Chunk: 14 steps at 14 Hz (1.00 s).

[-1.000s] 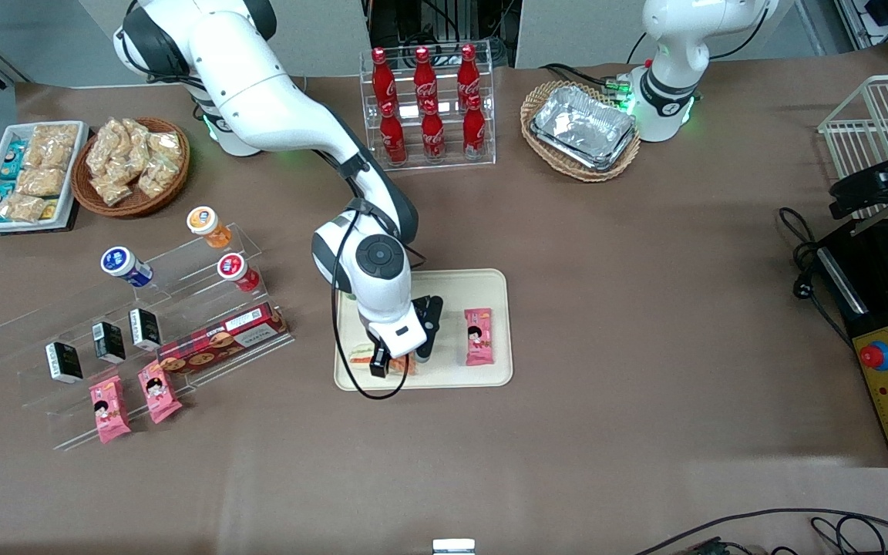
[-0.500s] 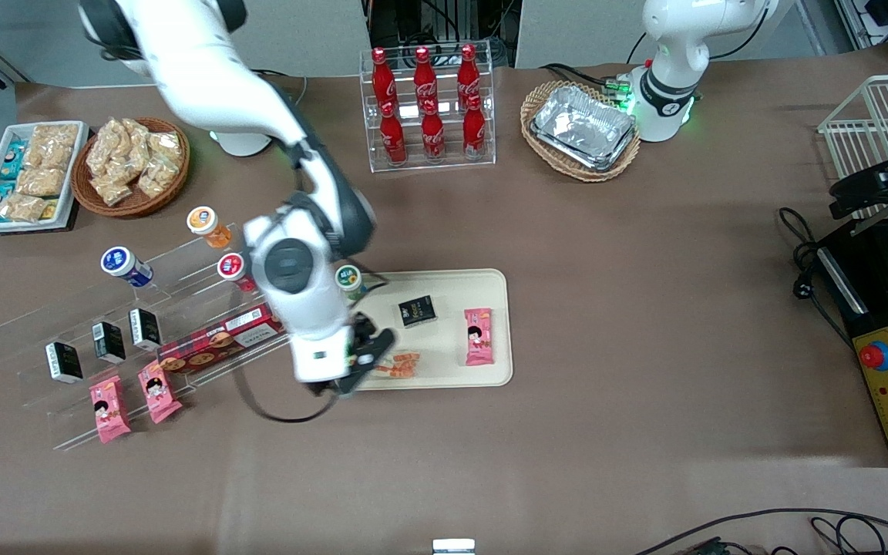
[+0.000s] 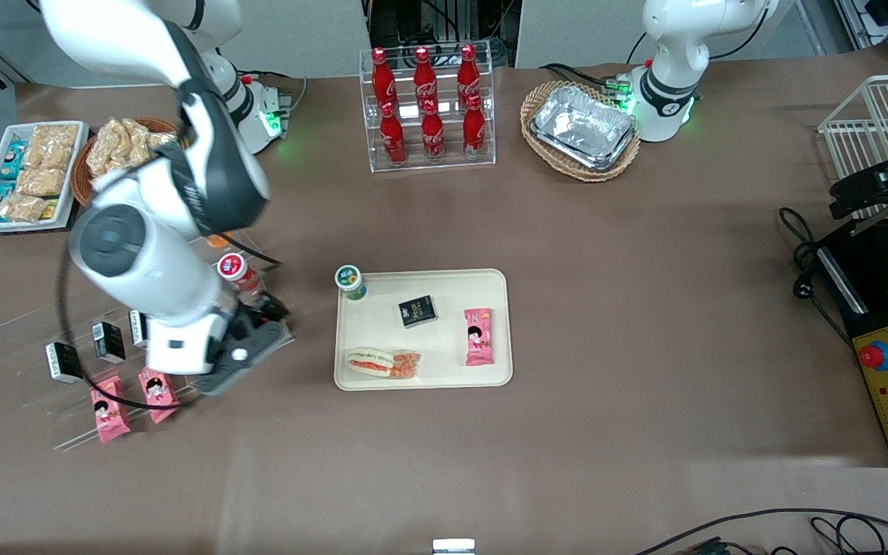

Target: Place sandwich on tray

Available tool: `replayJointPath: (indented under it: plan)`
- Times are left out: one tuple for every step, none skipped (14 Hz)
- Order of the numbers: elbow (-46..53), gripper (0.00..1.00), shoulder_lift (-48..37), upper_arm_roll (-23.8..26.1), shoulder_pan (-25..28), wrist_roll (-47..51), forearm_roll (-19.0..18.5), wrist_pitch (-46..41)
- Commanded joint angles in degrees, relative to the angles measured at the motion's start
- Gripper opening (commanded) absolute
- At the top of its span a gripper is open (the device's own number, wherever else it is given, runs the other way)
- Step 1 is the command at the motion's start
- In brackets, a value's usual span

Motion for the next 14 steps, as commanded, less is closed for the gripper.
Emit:
replayJointPath:
  plan:
    - [-1.1, 1.00, -5.3, -4.5, -0.8, 0.7, 1.4, -5.4]
    - [-1.1, 1.00, -6.4, -5.9, -0.9, 0.7, 1.4, -6.5]
    - [-1.0, 1.00, -6.8, -7.2, -0.9, 0.7, 1.3, -7.3]
    - [-1.0, 1.00, -7.6, -8.5, -0.9, 0.7, 1.3, -8.3]
    - [-1.0, 1.00, -8.4, -9.4, -0.9, 0.7, 1.3, -8.7]
    - [-1.0, 1.00, -8.8, -10.5, -0.9, 0.7, 1.3, -8.7]
    - [-1.0, 1.00, -9.5, -11.6, -0.9, 0.7, 1.4, -9.0]
    - [-1.0, 1.00, -10.2, -12.1, -0.9, 0.7, 1.3, -9.7]
    - [-1.0, 1.00, -10.7, -12.3, -2.0, 0.7, 1.1, -10.4]
    - [-1.0, 1.00, -10.8, -11.7, -4.0, 0.7, 1.0, -11.7]
    - [-1.0, 1.00, -10.8, -11.5, -5.6, 0.7, 1.3, -13.0]
    - [-1.0, 1.00, -10.9, -11.3, -7.7, 0.7, 1.5, -13.6]
    - [-1.0, 1.00, -11.0, -10.4, -9.5, 0.7, 1.6, -14.0]
    - [-1.0, 1.00, -11.2, -9.7, -11.3, 0.6, 2.0, -14.6]
